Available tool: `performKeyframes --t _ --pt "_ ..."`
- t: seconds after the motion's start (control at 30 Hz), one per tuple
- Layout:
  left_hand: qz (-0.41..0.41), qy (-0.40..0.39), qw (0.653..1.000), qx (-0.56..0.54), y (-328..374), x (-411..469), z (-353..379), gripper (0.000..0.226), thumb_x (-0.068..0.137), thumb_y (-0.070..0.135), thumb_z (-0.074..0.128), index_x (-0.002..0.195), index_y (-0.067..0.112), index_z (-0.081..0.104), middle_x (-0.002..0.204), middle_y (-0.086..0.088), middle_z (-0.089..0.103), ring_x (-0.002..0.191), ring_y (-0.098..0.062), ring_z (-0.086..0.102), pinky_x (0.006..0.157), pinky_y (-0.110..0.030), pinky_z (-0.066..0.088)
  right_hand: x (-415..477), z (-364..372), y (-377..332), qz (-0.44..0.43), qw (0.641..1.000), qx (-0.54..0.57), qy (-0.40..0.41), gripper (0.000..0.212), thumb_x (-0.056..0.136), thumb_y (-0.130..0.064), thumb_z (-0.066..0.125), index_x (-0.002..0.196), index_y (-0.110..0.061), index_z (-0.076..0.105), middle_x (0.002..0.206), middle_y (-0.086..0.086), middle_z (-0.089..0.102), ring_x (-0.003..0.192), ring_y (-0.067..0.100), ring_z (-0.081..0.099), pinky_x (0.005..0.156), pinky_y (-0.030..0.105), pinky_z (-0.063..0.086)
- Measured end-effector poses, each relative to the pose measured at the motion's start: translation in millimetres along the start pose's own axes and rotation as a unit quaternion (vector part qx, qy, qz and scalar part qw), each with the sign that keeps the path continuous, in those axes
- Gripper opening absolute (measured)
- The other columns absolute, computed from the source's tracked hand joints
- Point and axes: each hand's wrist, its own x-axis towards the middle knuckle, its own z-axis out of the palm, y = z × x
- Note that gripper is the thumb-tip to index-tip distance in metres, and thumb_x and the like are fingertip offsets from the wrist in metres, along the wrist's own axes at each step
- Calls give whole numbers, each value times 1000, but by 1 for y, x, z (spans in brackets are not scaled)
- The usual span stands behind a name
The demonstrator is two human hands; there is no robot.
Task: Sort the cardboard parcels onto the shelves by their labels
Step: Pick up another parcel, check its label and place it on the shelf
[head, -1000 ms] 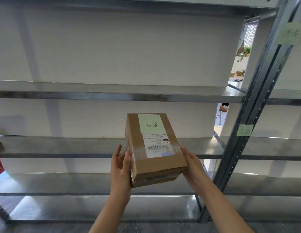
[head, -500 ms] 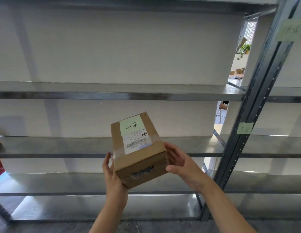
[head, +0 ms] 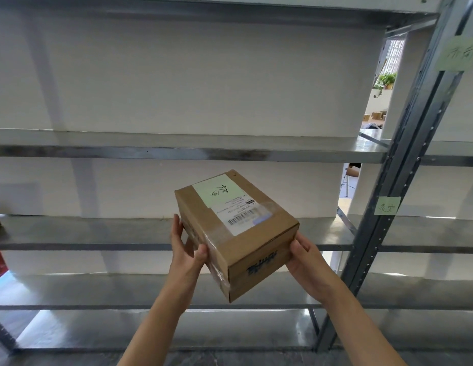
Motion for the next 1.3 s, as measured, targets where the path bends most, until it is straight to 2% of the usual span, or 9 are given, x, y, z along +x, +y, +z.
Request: performKeyframes --t 0.23,0.4,0.57,0.73,0.97,1.07,1.13,1.2,1.3 --pt "-20 65 992 -105 -3 -1 -6 124 40 75 88 147 43 36 140 -1 58 121 -19 66 90 -39 61 -1 -2 -1 -9 994 -97 51 68 77 -70 63 133 -32 61 127 -3 69 122 15 61 109 40 43" --pt "-27 112 977 -178 -1 -2 -9 49 85 64 54 113 24 52 125 -8 56 125 -25 59 91 -46 61 5 -5 8 -39 983 -111 138 73 69 -83 61 123 -34 64 109 9 67 92 28 56 85 37 45" --pt "-60 105 964 -239 -7 -12 -12 24 107 39 37 93 21 46 113 -10 59 114 -30 64 87 -55 61 9 1 7 -49 977 -13 208 87 68 -63 78 116 4 51 100 24 64 81 35 57 69 41 51" --pt "-94 119 956 -252 -16 -21 -7 23 108 21 42 86 16 43 100 -12 63 105 -31 70 84 -49 63 14 5 5 -43 975 -8 218 23 99 -17 53 114 0 60 100 20 61 91 34 55 76 39 51" --pt "-96 113 959 -242 -25 -26 -2 18 105 8 43 92 10 56 125 -25 63 111 -37 66 82 -40 65 14 3 12 -41 970 -49 234 30 101 -1 48 127 -14 55 118 2 67 114 18 63 93 26 54" --pt "-66 61 979 -182 -24 -28 -6 31 86 29 75 113 16 66 137 -18 62 125 -34 63 97 -45 59 10 1 11 -35 968 15 246 24 101 5 41 111 -13 54 106 8 65 105 27 61 80 21 59" --pt "-58 2 992 -116 -30 -31 -11 74 72 45 87 137 29 56 146 -2 58 132 -28 60 108 -53 49 10 -3 9 -42 968 28 246 19 103 -5 40 107 -12 57 108 17 63 109 38 57 87 30 56" --pt "-52 -24 996 -67 -33 -32 -12 81 80 39 82 148 47 39 153 15 47 135 -26 56 111 -58 43 10 -4 4 -51 967 21 248 28 99 -34 50 110 -10 59 120 27 59 120 41 54 104 48 45" --pt "-39 -55 998 -21 -38 -31 -9 96 82 20 80 147 63 25 153 36 34 136 -21 55 102 -39 53 13 -6 -4 -58 969 -33 238 63 87 -68 52 118 -14 62 123 18 62 122 34 55 113 58 36"
